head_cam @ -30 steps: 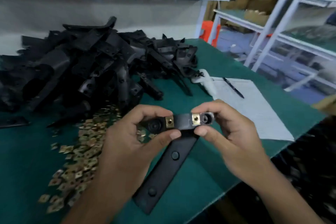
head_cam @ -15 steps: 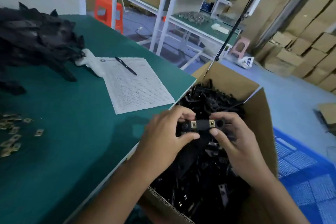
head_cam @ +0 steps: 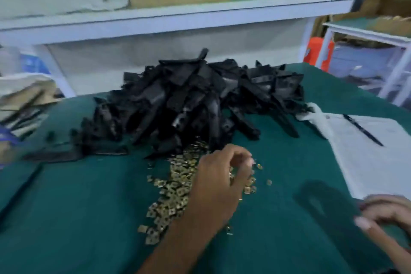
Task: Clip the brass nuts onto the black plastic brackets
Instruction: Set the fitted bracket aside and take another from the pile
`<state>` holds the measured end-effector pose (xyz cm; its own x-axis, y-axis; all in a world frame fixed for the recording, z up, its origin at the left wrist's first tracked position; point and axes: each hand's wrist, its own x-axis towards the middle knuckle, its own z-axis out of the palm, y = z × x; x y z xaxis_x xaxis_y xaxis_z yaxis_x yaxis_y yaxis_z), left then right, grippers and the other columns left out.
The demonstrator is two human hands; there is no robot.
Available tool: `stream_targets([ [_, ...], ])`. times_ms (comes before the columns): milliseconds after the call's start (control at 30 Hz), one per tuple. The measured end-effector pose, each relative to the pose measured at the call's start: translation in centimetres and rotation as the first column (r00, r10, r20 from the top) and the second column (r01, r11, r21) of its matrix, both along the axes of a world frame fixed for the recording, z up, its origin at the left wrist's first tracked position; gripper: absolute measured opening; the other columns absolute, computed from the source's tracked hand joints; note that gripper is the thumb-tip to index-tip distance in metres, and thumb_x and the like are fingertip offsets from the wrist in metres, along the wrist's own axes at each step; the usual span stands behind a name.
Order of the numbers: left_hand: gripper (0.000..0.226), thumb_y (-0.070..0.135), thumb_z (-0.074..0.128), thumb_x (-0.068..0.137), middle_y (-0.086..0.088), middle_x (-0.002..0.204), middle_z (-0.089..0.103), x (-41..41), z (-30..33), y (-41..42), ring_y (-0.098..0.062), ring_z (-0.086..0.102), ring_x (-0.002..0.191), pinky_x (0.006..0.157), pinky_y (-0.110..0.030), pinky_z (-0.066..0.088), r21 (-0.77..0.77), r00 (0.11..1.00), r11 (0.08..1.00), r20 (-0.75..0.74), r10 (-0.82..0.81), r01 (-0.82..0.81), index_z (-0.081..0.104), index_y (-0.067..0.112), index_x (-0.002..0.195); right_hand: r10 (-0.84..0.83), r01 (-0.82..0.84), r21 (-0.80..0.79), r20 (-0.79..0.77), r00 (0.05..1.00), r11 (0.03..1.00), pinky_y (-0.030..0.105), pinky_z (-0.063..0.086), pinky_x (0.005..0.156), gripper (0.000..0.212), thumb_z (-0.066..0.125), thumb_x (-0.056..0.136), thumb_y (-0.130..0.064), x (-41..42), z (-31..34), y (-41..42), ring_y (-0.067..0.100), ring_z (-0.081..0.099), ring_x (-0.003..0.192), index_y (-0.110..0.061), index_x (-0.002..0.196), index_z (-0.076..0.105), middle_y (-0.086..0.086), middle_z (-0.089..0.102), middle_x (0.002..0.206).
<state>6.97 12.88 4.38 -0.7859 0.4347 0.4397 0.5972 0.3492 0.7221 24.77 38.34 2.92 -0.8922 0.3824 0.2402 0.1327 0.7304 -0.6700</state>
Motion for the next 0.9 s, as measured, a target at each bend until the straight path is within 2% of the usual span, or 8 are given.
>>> stream_targets([
  [100,0.022,0.059,0.041,0.1,0.023,0.093,0.066,-3.1,-1.5,-6.3,0.007,0.06,0.085,0.068,-0.012,0.041,-0.053,0.969,0.969,0.031,0.244,-0.242,0.057,0.045,0.104,0.147,-0.147,-0.012,-0.031,0.989,0.989,0.01,0.043,0.076,0.03,0.057,0.086,-0.072,-7.5,1.6,-5.7,-0.001,0.063,0.09,-0.043,0.081,0.061,-0.022,0.067,0.1],
  [233,0.01,0.051,0.047,0.101,0.016,0.082,0.069,-5.4,-3.8,-10.4,-0.002,0.06,0.063,0.057,-0.016,0.044,0.05,0.882,0.89,0.172,0.44,-0.454,0.055,0.052,0.095,0.311,-0.31,-0.068,0.005,0.95,0.948,0.012,0.042,0.072,0.024,0.061,0.083,-0.061,-16.9,2.1,-10.8,0.0,0.058,0.09,-0.04,0.094,0.059,-0.016,0.063,0.096],
  [400,0.017,0.042,0.047,0.103,0.02,0.088,0.07,-6.9,-4.8,-10.7,-0.009,0.061,0.064,0.056,-0.018,0.044,0.129,0.839,0.848,0.276,0.468,-0.515,0.059,0.045,0.092,0.118,-0.144,0.141,0.176,0.977,0.98,0.039,0.048,0.094,0.077,0.055,0.092,-0.066,-26.3,2.3,-13.5,0.023,0.05,0.127,-0.019,0.149,0.034,0.001,0.044,0.145],
  [533,0.023,0.047,0.047,0.102,0.008,0.083,0.07,-7.1,-4.8,-10.8,-0.015,0.063,0.07,0.069,-0.04,0.05,0.267,0.839,0.813,0.344,0.421,-0.517,0.063,0.041,0.087,-0.023,-0.017,0.234,0.17,0.985,0.972,0.037,0.048,0.08,0.074,0.056,0.094,-0.06,-29.3,2.1,-14.1,0.028,0.057,0.122,-0.017,0.15,0.033,0.005,0.055,0.139],
  [633,0.024,0.035,0.05,0.105,0.002,0.08,0.068,-7.2,-4.7,-10.7,-0.025,0.062,0.072,0.07,-0.048,0.05,0.3,0.845,0.808,0.359,0.397,-0.507,0.063,0.036,0.084,0.039,-0.04,0.014,0.058,0.998,0.999,0.034,0.049,0.086,0.063,0.057,0.097,-0.053,-28.8,2.2,-13.7,0.018,0.058,0.119,-0.022,0.149,0.041,-0.001,0.059,0.138],
  [700,0.022,0.036,0.051,0.103,-0.002,0.078,0.066,-7.2,-4.5,-10.7,-0.032,0.06,0.073,0.068,-0.047,0.048,0.325,0.849,0.801,0.36,0.386,-0.502,0.063,0.033,0.085,0.096,-0.102,-0.14,-0.052,0.994,0.985,0.019,0.046,0.081,0.048,0.056,0.098,-0.051,-27.3,2.8,-13.4,-0.006,0.059,0.101,-0.029,0.141,0.052,-0.019,0.065,0.122],
  [767,0.017,0.041,0.054,0.1,0.002,0.083,0.068,-7.1,-4.3,-10.7,-0.021,0.063,0.075,0.071,-0.04,0.05,0.34,0.859,0.805,0.352,0.371,-0.486,0.064,0.033,0.088,0.192,-0.214,-0.271,-0.104,0.976,0.939,0.011,0.04,0.074,0.027,0.053,0.1,-0.05,-25.4,3.4,-13.1,-0.017,0.059,0.089,-0.041,0.123,0.063,-0.03,0.068,0.103],
  [900,0.037,0.055,0.07,0.088,0.011,0.108,0.071,-6.8,-3.7,-10.7,-0.007,0.066,0.104,0.087,-0.027,0.051,0.398,0.907,0.838,0.346,0.241,-0.374,0.064,0.032,0.116,0.576,-0.461,-0.627,-0.025,0.817,0.627,0.024,0.048,0.076,0.031,0.049,0.097,-0.054,-21.8,4.2,-13.2,0.006,0.068,0.094,-0.042,0.115,0.07,-0.003,0.075,0.108],
])
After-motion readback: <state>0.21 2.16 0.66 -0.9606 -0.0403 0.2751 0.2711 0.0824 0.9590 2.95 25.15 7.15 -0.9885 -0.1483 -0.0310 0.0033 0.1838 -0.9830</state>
